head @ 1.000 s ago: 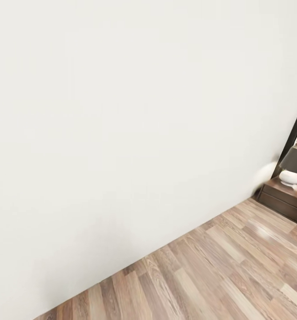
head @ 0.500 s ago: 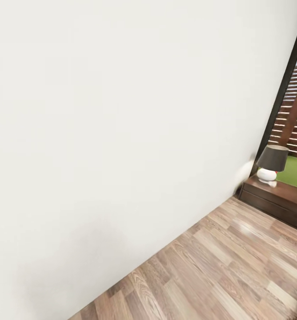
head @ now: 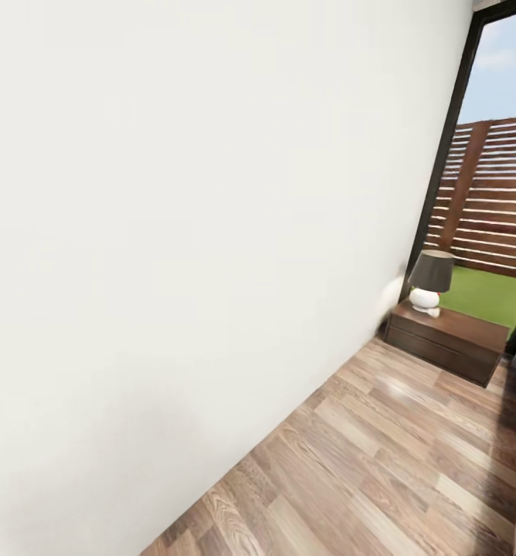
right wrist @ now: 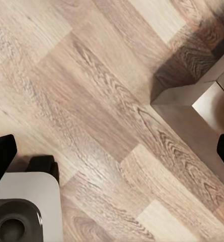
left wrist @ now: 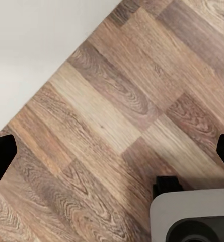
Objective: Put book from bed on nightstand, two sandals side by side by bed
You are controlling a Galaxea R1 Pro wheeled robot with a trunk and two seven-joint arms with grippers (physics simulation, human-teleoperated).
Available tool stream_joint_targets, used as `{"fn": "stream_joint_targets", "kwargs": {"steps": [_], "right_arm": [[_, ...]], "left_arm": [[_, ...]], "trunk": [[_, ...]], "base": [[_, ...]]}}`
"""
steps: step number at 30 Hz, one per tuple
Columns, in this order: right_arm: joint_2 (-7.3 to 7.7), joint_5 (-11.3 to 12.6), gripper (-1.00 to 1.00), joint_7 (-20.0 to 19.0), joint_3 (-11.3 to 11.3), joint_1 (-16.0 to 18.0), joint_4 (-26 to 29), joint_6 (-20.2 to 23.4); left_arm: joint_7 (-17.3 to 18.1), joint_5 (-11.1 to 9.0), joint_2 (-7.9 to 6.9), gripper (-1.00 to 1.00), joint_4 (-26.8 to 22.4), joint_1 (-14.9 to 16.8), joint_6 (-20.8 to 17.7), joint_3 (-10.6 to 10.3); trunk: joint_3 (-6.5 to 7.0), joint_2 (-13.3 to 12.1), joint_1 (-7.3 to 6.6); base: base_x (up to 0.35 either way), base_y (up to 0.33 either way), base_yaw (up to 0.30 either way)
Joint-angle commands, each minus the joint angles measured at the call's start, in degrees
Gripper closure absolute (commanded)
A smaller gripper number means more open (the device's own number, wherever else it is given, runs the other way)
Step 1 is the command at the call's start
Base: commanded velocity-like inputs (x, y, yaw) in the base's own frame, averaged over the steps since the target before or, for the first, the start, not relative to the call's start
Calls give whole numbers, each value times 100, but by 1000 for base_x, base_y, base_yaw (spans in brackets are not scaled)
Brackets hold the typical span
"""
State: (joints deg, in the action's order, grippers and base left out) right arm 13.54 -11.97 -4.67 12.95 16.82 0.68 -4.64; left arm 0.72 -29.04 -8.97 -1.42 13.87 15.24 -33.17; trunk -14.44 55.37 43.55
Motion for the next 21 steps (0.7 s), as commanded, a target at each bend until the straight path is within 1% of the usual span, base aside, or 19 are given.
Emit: {"fn": "stream_joint_targets", "kwargs": {"steps": [1,16,21], "right_arm": [[1,-52,-100,-16,50,6,-7,-19],[0,-52,-100,-16,50,6,-7,-19],[5,-55,-100,-16,50,6,-4,-19]], "left_arm": [[7,-57,-2,-100,-3,1,13,-54],[7,-58,0,-100,1,1,14,-74],[7,-58,0,-100,1,1,14,-75]], "trunk": [[-2,4,3],[59,4,3],[64,4,3]], "base": [[217,156,-254],[266,182,-264],[292,173,-152]]}}
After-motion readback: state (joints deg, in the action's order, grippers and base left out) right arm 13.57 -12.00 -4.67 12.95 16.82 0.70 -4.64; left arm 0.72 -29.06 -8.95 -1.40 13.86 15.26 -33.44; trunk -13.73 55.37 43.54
